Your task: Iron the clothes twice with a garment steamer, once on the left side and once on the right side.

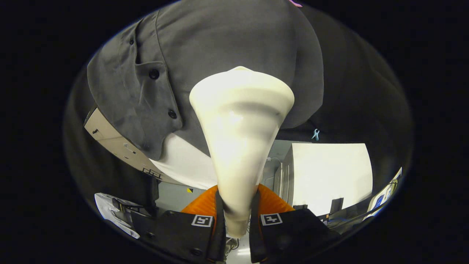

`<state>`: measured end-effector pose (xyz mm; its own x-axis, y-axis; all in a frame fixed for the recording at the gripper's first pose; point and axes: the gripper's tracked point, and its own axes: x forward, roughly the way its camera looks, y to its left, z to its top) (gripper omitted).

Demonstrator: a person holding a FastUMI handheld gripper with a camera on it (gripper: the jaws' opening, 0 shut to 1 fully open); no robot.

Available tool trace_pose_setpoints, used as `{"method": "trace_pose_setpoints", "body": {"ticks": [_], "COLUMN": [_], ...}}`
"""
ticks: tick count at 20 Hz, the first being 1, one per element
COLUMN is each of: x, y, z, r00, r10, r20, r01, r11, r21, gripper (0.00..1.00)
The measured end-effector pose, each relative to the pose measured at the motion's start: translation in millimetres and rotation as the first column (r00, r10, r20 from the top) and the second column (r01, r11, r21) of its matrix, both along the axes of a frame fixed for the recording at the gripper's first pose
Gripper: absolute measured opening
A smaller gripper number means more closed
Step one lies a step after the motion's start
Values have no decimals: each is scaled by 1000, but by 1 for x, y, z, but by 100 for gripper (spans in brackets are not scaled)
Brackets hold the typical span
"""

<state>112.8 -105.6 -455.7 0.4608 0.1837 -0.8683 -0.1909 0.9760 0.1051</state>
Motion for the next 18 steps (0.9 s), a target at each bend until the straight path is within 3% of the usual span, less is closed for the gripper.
{"method": "trace_pose_setpoints", "body": {"ticks": [12, 18], "x": [-30, -38], "y": [-8, -10], "z": [-57, -58], "r00": [993, 993], "r10": [-10, -15], "r20": [-116, -117], "r01": [11, 17], "r11": [1000, 1000], "r21": [10, 16], "gripper": [34, 34]}}
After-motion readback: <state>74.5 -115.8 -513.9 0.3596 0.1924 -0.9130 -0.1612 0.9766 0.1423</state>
